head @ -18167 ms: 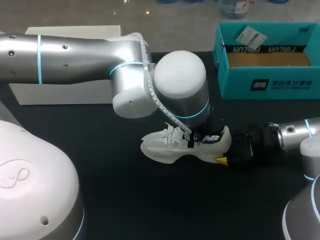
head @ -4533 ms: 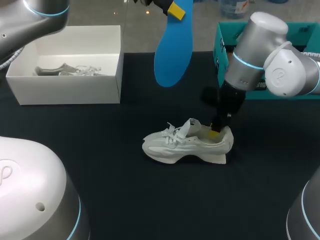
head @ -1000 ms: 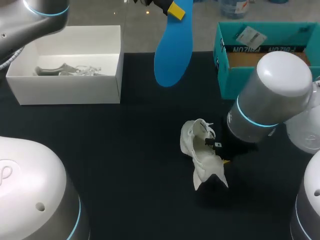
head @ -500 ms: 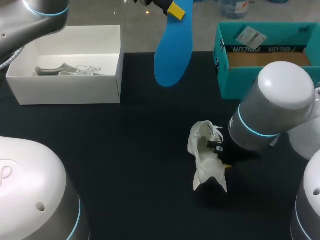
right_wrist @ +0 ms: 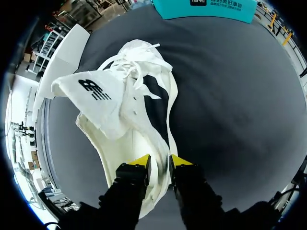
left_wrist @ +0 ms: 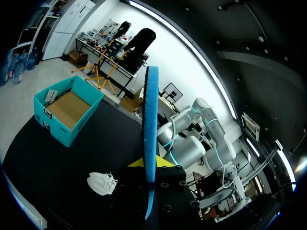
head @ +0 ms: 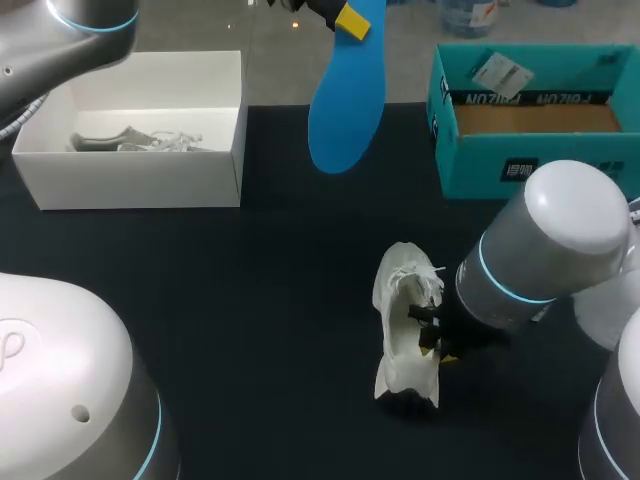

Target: Take the shoe out of the shoebox, open the shoe tongue, remove and reinsert the insole, then place the shoe into the shoebox

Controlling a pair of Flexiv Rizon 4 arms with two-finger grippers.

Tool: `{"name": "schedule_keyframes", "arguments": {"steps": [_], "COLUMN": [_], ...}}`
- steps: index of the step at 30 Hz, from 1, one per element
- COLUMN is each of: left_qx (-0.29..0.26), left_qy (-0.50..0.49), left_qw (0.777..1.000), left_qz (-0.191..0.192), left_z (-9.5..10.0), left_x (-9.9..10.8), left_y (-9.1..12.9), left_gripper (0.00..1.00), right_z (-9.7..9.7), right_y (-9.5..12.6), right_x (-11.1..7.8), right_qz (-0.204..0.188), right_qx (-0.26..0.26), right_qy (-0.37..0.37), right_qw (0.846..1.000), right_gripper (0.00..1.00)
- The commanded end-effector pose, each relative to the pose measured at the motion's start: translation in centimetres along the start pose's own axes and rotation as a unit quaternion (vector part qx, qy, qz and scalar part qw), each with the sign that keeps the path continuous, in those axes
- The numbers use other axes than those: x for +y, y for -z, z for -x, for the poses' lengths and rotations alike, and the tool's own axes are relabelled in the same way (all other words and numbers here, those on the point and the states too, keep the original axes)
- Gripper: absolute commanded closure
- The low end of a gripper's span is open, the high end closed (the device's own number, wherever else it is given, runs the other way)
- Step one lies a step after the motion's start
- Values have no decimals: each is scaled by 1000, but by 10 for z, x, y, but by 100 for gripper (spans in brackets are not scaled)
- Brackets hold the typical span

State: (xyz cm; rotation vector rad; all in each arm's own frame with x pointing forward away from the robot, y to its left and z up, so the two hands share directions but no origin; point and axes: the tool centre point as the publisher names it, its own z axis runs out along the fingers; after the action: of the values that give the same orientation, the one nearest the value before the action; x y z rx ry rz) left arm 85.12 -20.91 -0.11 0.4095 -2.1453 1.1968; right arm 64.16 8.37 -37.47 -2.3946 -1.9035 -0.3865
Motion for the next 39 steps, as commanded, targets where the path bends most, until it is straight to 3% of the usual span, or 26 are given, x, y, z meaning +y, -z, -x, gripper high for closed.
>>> {"name": "schedule_keyframes", "arguments": {"steps": [1, 8, 12, 15, 18, 19, 22, 39], "left_qx": [2, 2, 2, 2, 2, 2, 2, 2], "left_qy": [0, 0, 0, 0, 0, 0, 0, 0], "left_qw": [1000, 1000, 1000, 1000, 1000, 1000, 1000, 1000], "left_qz": [1, 1, 1, 1, 1, 1, 1, 1], "left_z": [1, 1, 1, 1, 1, 1, 1, 1], "left_x": [-1, -1, -1, -1, -1, -1, -1, -1], "left_y": [1, 1, 1, 1, 1, 1, 1, 1], "left_gripper": [100, 100, 100, 100, 100, 100, 100, 100], "right_z": [-2, -9, -9, -7, -7, -7, -12, -14], "right_y": [14, 49, 57, 61, 68, 72, 82, 88], "right_x": [2, 17, 25, 30, 34, 36, 40, 42], "right_qz": [-7, -50, -95, -104, -48, -8, 26, 36], "right_qx": [5, 31, 47, 81, 171, 223, 257, 248], "right_qy": [5, 43, 67, 83, 106, 121, 137, 136], "right_qw": [1000, 997, 992, 988, 978, 967, 956, 958], "right_gripper": [0, 0, 0, 0, 0, 0, 0, 0]}}
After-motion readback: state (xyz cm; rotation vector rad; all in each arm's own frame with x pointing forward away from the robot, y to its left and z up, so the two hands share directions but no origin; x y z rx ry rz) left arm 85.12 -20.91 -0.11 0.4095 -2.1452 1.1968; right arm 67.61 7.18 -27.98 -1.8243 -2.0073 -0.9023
